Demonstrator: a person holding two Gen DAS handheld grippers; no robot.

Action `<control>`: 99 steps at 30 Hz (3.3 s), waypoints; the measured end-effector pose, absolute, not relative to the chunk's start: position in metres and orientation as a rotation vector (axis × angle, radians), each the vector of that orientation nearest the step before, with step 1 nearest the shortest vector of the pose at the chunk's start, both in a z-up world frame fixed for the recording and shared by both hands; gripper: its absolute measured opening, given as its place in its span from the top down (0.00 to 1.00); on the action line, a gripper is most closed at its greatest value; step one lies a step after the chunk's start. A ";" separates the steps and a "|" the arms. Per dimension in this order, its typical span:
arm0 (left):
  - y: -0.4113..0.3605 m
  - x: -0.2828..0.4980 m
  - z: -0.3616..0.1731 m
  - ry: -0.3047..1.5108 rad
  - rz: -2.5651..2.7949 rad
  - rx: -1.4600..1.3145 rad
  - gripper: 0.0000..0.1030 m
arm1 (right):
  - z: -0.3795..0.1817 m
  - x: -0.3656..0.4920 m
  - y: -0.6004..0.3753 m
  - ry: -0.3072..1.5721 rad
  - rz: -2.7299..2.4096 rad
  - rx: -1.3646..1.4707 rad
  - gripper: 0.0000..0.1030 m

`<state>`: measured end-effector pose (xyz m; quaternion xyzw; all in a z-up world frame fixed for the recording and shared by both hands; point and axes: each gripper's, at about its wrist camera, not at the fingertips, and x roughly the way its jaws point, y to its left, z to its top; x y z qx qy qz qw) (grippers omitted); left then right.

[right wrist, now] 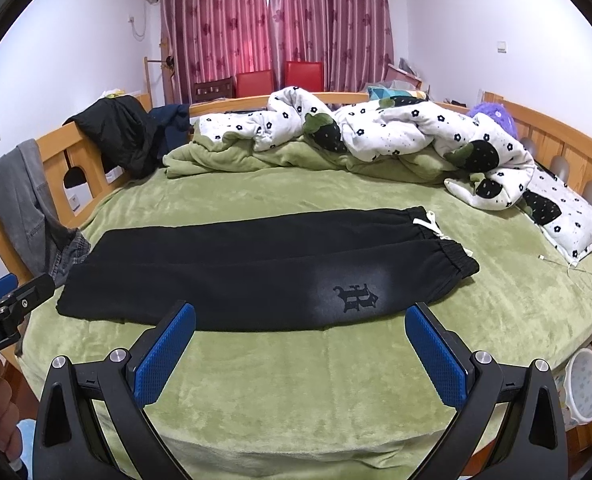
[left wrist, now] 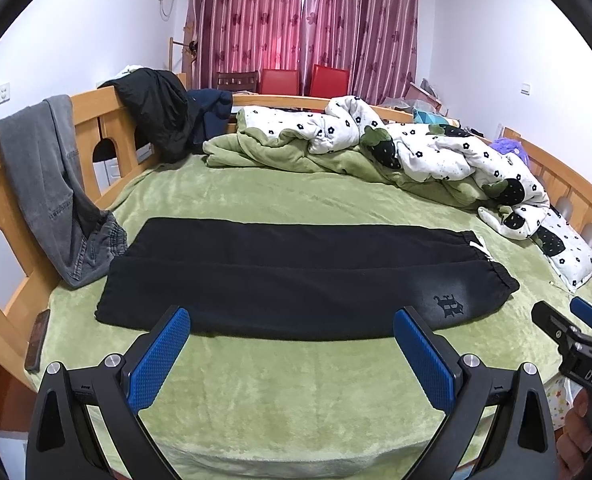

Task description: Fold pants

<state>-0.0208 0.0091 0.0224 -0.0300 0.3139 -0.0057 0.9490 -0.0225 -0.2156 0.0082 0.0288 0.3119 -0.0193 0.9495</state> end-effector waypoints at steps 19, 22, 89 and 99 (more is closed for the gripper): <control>0.079 0.021 -0.005 0.680 0.073 -0.144 0.02 | -0.025 0.024 -0.271 0.691 -0.083 0.146 0.00; 0.100 0.034 -0.014 0.691 0.080 -0.155 0.04 | -0.036 0.038 -0.288 0.684 -0.090 0.178 0.02; 0.176 0.383 -0.168 0.851 0.164 -0.345 0.40 | -0.188 0.417 -0.377 0.854 -0.180 0.325 0.62; 0.175 0.236 -0.158 0.851 0.012 -0.323 0.32 | -0.153 0.238 -0.357 0.814 -0.129 0.174 0.38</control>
